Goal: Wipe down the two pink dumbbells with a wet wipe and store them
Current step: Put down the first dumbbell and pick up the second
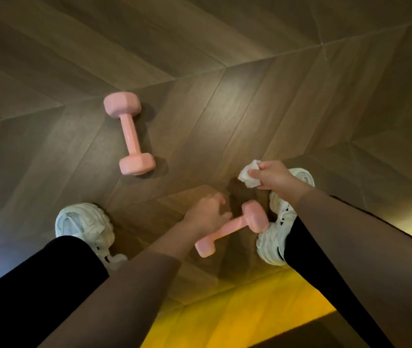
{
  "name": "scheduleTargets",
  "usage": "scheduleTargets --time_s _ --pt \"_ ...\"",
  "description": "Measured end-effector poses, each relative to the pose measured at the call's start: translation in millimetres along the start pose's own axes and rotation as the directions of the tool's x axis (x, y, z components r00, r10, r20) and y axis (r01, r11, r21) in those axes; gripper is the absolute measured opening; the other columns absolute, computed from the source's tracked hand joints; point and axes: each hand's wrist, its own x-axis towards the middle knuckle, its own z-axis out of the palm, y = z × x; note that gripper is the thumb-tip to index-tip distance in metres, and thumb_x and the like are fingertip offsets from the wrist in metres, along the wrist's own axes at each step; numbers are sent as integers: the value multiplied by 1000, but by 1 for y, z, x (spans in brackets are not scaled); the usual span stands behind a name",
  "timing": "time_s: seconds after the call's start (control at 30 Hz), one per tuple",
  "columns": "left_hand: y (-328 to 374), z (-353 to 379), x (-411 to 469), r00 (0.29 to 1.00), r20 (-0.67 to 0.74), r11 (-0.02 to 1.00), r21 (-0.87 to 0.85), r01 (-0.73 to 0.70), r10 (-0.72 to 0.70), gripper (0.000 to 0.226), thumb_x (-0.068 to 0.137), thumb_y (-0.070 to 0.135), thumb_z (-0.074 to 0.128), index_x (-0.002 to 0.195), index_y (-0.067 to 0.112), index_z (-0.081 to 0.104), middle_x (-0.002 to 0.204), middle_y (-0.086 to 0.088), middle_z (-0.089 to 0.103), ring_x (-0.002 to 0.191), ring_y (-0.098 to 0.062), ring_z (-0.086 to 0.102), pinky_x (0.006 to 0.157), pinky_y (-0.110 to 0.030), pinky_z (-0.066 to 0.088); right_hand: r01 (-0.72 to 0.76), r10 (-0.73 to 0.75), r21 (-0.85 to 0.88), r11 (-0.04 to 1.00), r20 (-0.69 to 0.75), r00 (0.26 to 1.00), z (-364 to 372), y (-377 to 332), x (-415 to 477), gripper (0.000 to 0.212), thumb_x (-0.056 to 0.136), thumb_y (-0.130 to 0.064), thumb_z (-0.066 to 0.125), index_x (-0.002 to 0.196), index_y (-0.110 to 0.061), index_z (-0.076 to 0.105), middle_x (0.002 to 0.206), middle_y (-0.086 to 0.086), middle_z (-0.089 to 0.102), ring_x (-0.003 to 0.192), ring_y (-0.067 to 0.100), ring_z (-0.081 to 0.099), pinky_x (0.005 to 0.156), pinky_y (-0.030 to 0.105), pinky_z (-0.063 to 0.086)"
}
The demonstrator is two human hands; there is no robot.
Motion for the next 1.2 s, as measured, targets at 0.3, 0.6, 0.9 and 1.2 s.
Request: scheduleTargets --time_s 0.3,0.6,0.9,1.2 --pt "0 41 31 950 312 999 -43 -23 35 32 101 48 47 114 20 56 105 -5 60 91 -19 57 78 -29 46 -15 16 35 999 -5 1000 5 15 27 26 96 -6 59 120 1 65 118 21 65 110 31 63 91 38 52" --pt "-1 40 25 948 315 994 -74 77 -50 45 106 47 36 131 12 49 105 -2 53 91 -15 51 81 -33 41 16 -14 73 997 -18 1000 13 4 28 26 95 -7 61 119 0 66 105 12 64 100 24 63 90 36 54" --pt "34 -99 -49 996 -68 998 -14 -61 60 45 94 59 55 109 17 52 111 -5 61 99 -25 59 84 -39 46 296 -285 140 945 -89 954 -29 -90 -57 9 94 -6 59 96 -10 67 97 10 64 90 21 62 76 31 55" --pt "127 -205 -215 866 -491 995 36 -90 96 32 82 41 75 84 15 57 76 -1 62 65 -20 59 52 -29 44 504 -534 462 730 -74 842 -62 -148 -238 8 94 -5 60 91 -10 66 104 11 66 84 18 63 79 32 55"
